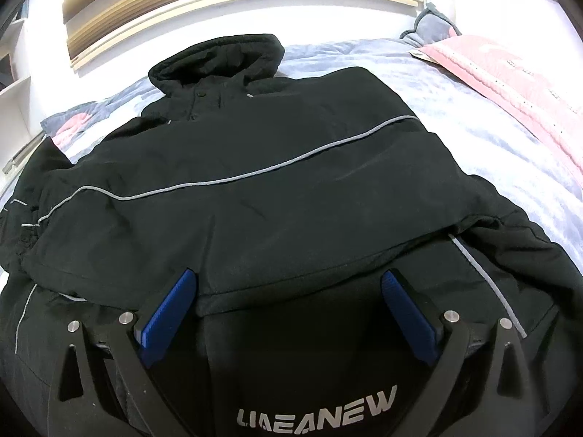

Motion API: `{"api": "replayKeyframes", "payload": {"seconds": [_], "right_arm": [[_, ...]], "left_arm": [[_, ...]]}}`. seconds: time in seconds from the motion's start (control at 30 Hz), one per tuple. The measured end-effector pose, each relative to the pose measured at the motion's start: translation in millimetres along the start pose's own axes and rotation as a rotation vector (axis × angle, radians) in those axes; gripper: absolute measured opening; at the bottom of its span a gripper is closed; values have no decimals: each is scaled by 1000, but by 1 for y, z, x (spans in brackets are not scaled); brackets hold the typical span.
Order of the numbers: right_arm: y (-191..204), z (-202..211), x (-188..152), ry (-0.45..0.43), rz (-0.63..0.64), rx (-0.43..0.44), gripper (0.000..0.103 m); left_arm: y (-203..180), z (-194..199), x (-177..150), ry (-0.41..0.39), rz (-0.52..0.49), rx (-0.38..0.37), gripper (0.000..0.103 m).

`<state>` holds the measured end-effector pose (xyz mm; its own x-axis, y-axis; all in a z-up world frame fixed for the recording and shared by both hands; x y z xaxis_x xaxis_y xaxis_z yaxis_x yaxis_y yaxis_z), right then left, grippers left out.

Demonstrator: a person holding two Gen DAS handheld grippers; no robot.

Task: Fold large clothes
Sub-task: 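Grasp the other sleeve cuff with the left gripper and lift it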

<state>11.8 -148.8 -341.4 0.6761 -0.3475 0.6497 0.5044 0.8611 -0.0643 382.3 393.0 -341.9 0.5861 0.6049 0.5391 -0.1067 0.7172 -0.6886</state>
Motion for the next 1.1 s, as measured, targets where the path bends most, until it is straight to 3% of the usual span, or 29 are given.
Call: {"api": "replayKeyframes", "payload": {"seconds": [0.1, 0.13, 0.23, 0.3, 0.37, 0.43, 0.5, 0.6, 0.67, 0.8, 0.97, 1.1], "right_arm": [[1, 2, -1, -10, 7, -13, 102], [2, 2, 0, -11, 7, -13, 102], [2, 2, 0, -10, 7, -13, 102], [2, 2, 0, -9, 8, -13, 102], [2, 2, 0, -10, 10, -16, 102], [2, 1, 0, -9, 10, -15, 102], [1, 1, 0, -7, 8, -12, 102], [1, 1, 0, -6, 7, -11, 102], [1, 1, 0, -6, 7, -9, 102], [0, 1, 0, -3, 3, -4, 102], [-1, 1, -1, 0, -10, 9, 102], [-1, 0, -1, 0, -20, 14, 102]], "left_arm": [[-15, -3, 2, -9, -77, -14, 27], [-22, 2, 2, -22, -103, -20, 20], [-38, 43, 12, -157, -156, 30, 17], [-33, 75, 21, -249, -117, 91, 17], [-19, 73, 19, -180, -66, 156, 18], [-2, 56, 8, -86, -69, 311, 18], [8, 43, -6, -22, -75, 374, 18], [-15, 52, -8, -77, -147, 313, 17], [-50, 69, -11, -112, -237, 248, 17], [-144, 95, -24, -146, -470, 196, 17], [-267, 106, -71, -114, -652, 40, 17], [-347, 88, -138, -22, -765, -9, 17]]}}
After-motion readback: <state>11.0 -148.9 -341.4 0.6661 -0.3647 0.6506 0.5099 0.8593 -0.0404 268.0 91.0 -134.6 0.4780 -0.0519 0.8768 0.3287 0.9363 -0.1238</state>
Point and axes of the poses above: each gripper's, at about its wrist camera, not at the fingertips, and z roughly against the way its jaws point, y to its left, x to its top, the point moved 8 cm from there along -z, roughly the way its jaws point, and after that the axes turned 12 degrees about -x, right-handed, at the moved point
